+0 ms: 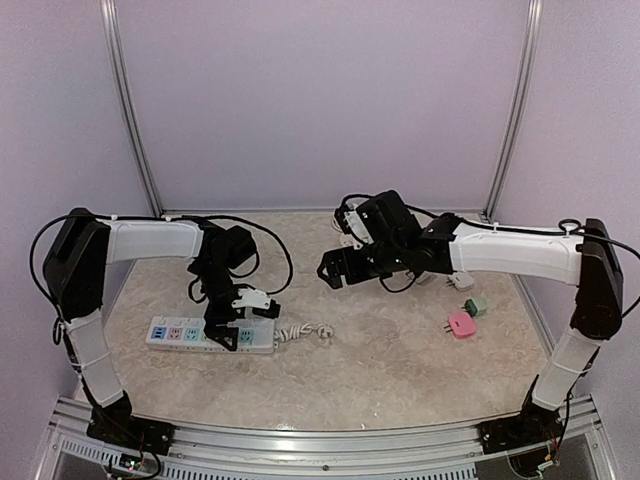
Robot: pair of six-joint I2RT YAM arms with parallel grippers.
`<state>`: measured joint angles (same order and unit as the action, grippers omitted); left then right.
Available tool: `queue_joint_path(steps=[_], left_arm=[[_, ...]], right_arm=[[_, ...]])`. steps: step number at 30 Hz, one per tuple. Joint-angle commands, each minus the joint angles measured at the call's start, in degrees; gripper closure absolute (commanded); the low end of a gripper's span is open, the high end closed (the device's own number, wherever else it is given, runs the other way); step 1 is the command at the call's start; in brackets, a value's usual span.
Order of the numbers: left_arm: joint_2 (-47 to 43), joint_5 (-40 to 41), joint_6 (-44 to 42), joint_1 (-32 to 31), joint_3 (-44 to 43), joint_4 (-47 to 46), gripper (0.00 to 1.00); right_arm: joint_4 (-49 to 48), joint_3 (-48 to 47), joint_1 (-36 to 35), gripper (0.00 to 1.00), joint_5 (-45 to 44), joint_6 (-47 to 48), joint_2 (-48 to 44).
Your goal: Insert the plug
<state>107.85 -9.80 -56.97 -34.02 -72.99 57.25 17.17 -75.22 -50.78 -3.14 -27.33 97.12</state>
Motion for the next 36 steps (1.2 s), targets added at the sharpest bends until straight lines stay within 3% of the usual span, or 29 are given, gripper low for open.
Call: queue_joint_path(steps=[1,7,14,19,23,26,31,36], left_arm=[[-6.7,-4.7,-1.3,2.9,-6.3,7.2,0.01],[-15.1,-0.6,4.1,15.3,-6.6,9.9,0.01],[-24.4,0.8,12.5,36.3,1.2,5.2,0.01],[-29.0,0.0,14.6,43.4,7.2,3.0,0.01],[-29.7,-0.2,17.0,45.6,8.9,1.9,0.01],[-29.1,-0.2,18.3,45.7,8.9,1.5,0.01],[-27.3,0.0,20.0,45.7,7.0,1.7,0.01],[-26.9,0.2,20.3,45.7,6.8,1.6,0.01]], right_arm=[[5.0,-5.2,-0.1,0.06,6.9,11.3,7.6],[11.8,-15.9,-0.8,0.17,21.2,25.7,19.0],[12.5,-22.0,-4.3,0.17,23.1,37.0,26.7],[15.3,-25.5,-5.9,0.19,20.1,42.9,32.1],[15.9,-26.3,-6.1,0.33,18.9,45.0,34.3],[16.5,-25.9,-6.3,0.62,19.3,46.8,34.5],[18.9,-20.6,-6.6,0.91,18.2,51.9,31.1],[22.7,-11.5,-6.7,0.97,17.1,58.3,23.9]])
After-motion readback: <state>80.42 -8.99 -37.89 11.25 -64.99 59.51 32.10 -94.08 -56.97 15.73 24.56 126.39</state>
